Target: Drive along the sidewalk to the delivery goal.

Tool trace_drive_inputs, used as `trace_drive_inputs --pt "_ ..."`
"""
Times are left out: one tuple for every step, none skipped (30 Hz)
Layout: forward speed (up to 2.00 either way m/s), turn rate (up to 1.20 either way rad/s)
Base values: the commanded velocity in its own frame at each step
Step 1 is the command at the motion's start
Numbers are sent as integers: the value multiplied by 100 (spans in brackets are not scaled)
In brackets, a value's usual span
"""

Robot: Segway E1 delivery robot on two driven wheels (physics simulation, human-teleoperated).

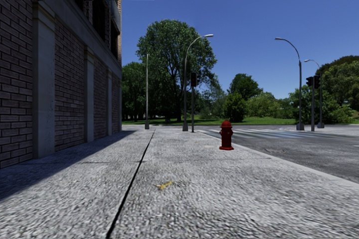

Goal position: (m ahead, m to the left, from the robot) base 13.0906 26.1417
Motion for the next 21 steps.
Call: trace_drive_inputs --pt "200 0" --pt "200 0" --pt "200 0" --pt "200 0" --pt "200 0" --pt "200 0" --pt "200 0" --pt "200 0" --pt "200 0" --pt "199 0" --pt "199 0" --pt "199 2" --pt "199 6" --pt "199 7" --pt "199 7" --pt "199 7" --pt "199 9" --pt "199 10" --pt "199 10" --pt "199 12" --pt "199 19"
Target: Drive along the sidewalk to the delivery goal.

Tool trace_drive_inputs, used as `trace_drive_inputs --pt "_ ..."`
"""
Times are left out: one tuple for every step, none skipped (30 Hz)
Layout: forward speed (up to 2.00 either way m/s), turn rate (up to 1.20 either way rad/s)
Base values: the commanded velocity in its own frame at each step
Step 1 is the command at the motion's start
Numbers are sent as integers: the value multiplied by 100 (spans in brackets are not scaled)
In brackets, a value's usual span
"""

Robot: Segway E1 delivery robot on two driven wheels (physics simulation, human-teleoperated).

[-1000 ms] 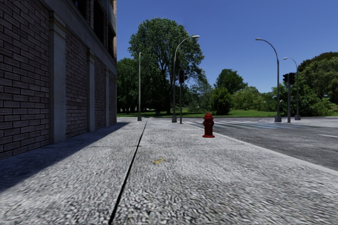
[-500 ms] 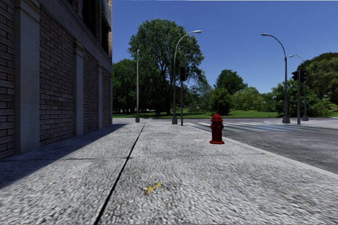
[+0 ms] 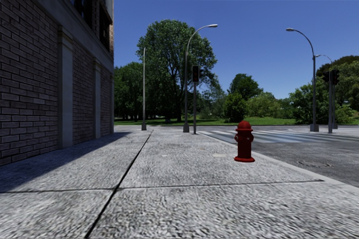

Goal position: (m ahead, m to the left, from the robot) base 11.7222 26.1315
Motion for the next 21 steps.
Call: trace_drive_inputs --pt "199 22" --pt "199 22" --pt "199 22" --pt "199 23" --pt "199 23" --pt "199 23" --pt "199 23" --pt "199 23" --pt "199 26" --pt "199 28" --pt "199 28" --pt "199 31" --pt "199 35" --pt "199 40" --pt "199 40" --pt "199 42" --pt "199 42" --pt "199 43" --pt "199 43" --pt "199 43" --pt "199 40"
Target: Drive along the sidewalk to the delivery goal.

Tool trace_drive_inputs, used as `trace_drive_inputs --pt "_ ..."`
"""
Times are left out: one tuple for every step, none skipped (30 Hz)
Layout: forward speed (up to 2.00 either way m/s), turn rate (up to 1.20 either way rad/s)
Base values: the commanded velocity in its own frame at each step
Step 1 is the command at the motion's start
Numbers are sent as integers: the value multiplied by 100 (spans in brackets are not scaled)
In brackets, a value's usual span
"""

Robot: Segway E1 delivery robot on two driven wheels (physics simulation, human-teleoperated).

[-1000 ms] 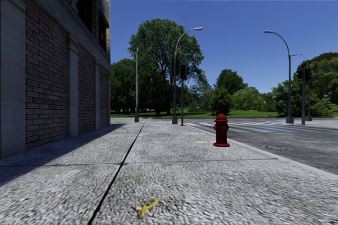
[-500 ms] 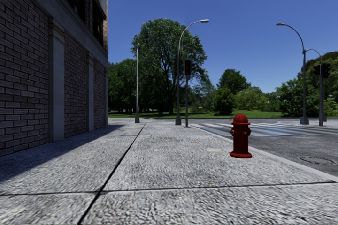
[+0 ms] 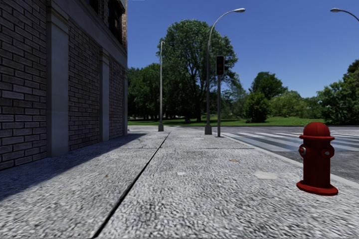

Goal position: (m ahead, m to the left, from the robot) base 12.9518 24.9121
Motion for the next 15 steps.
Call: trace_drive_inputs --pt "199 0" --pt "199 0" --pt "199 0" --pt "199 0" --pt "199 0" --pt "199 0" --pt "199 0" --pt "199 0" --pt "199 0" --pt "199 0" --pt "199 0" --pt "199 0" --pt "199 0" --pt "199 0" --pt "199 0"
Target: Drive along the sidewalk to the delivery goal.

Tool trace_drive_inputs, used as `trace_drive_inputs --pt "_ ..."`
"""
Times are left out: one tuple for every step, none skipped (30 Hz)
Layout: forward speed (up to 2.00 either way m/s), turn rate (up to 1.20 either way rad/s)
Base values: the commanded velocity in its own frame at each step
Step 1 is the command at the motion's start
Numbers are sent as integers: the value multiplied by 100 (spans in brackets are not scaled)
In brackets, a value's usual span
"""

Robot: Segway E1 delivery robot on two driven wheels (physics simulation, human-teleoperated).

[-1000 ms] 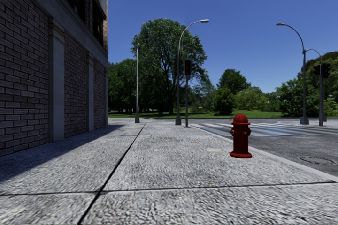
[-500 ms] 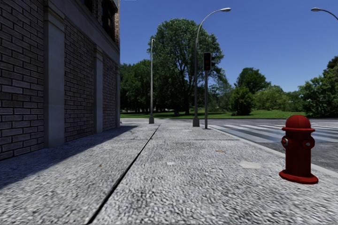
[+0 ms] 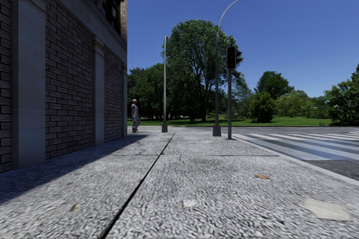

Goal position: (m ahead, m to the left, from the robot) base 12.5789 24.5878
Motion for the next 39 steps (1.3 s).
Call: trace_drive_inputs --pt "199 0" --pt "199 0" --pt "199 0" --pt "199 0" --pt "199 0" --pt "199 0" --pt "199 0" --pt "199 0" --pt "199 0" --pt "194 0" --pt "194 0" --pt "177 0" --pt "171 0" --pt "185 0" --pt "185 0" --pt "200 0" --pt "200 0" --pt "200 0" --pt "200 0" --pt "200 0" --pt "200 0" --pt "200 0" --pt "200 0" --pt "200 0" --pt "200 0" --pt "200 0" --pt "200 0" --pt "200 0" --pt "200 0" --pt "200 0" --pt "200 0" --pt "200 0" --pt "197 0" --pt "180 0" --pt "180 0" --pt "158 0" --pt "149 0" --pt "147 0" --pt "147 0"
